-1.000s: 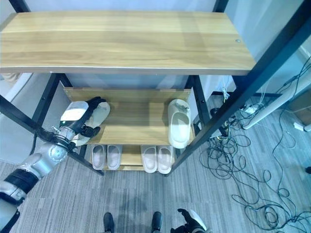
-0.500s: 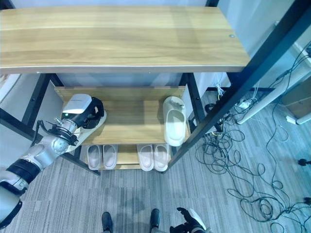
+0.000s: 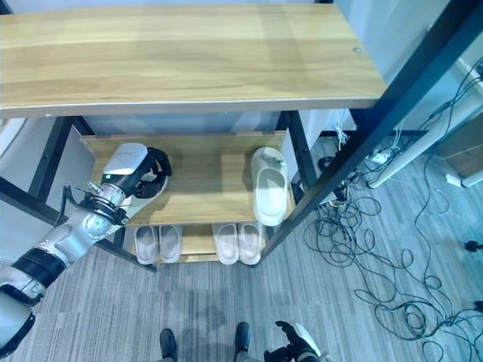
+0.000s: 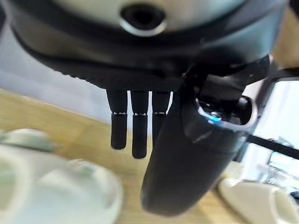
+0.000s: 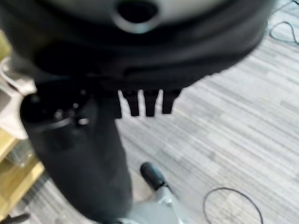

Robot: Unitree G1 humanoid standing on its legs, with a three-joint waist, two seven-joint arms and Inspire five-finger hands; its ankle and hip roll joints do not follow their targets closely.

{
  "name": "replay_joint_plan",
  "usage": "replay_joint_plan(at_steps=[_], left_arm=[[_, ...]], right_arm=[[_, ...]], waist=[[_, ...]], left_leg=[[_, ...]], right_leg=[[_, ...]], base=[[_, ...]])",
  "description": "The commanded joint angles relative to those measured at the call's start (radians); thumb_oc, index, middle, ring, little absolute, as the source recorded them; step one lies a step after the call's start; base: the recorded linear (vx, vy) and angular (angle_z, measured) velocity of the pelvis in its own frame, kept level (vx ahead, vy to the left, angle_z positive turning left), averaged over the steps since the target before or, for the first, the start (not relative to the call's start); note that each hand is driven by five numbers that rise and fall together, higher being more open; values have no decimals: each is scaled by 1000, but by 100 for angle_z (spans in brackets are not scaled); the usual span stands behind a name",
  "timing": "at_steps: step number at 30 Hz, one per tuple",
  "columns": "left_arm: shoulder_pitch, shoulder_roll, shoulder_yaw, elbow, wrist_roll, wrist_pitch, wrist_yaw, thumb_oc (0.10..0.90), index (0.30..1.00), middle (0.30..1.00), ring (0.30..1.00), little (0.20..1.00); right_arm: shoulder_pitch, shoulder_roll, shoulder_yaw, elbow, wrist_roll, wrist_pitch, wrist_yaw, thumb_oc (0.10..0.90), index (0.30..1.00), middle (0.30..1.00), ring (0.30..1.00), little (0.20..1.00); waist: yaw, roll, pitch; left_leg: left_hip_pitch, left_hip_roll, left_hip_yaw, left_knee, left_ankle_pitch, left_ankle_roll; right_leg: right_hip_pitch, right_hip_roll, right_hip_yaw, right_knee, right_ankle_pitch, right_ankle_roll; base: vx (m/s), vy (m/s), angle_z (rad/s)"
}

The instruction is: Arrange the slippers neatly on the shoe rack.

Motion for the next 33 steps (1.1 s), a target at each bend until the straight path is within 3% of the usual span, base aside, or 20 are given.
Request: replay_joint_plan(at_steps=[1, 12, 13, 16, 24, 28, 33], left_arm=[[-43, 43, 163, -88, -44, -82, 43, 800, 900, 900, 900, 900], [79, 278, 241, -258, 2, -116, -14, 800, 900, 900, 900, 900], [116, 336, 263, -280, 14, -123, -25, 800, 900, 900, 900, 900], [176, 402, 293, -291, 15, -131, -46, 800, 900, 900, 900, 900], [366, 528, 401, -307, 12, -146, -104, 800, 900, 900, 900, 900], [429, 539, 441, -280, 74, -137, -95, 800, 900, 900, 900, 900], [378, 452, 415, -202, 132, -100, -20, 800, 900, 900, 900, 900]], right_arm=[[30, -11, 3, 5, 14, -7, -4, 800, 900, 900, 900, 900], [53, -14, -12, -4, 7, -18, 4, 800, 900, 900, 900, 900], [57, -15, -16, 0, 5, -19, 6, 800, 900, 900, 900, 900], [66, -18, -19, 4, 1, -20, 14, 800, 900, 900, 900, 900], [83, -20, -27, 16, -12, -13, 37, 800, 900, 900, 900, 900], [75, -18, -19, 16, -13, -19, 41, 800, 900, 900, 900, 900], [58, -6, -11, 21, -4, -22, 34, 800, 900, 900, 900, 900]], waist=[[24, 11, 1], [53, 18, -13], [58, 18, -15], [65, 15, -18], [81, 2, -23], [86, -10, -21], [83, -23, -12]], left_leg=[[-82, -51, 4, -7, 49, -12], [-55, -53, 0, -7, 40, -17], [-48, -52, -1, -7, 37, -19], [-40, -52, -3, -7, 35, -20], [-6, -56, -6, -7, 25, -22], [0, -58, -8, -7, 21, -20], [-18, -55, -16, -7, 24, -17]], right_leg=[[-96, -6, -25, 58, 18, 115], [-59, -7, -41, 56, 10, 116], [-51, -9, -46, 54, 8, 118], [-36, -10, -53, 54, 6, 120], [7, -18, -71, 50, 2, 124], [13, -20, -76, 50, 2, 125], [-4, -23, -75, 50, 8, 125]], base=[[0, 0, 0], [0, 0, 0], [13, 13, 4], [14, 17, 5], [18, 28, 8], [2, 32, 3], [-8, 3, 0]])
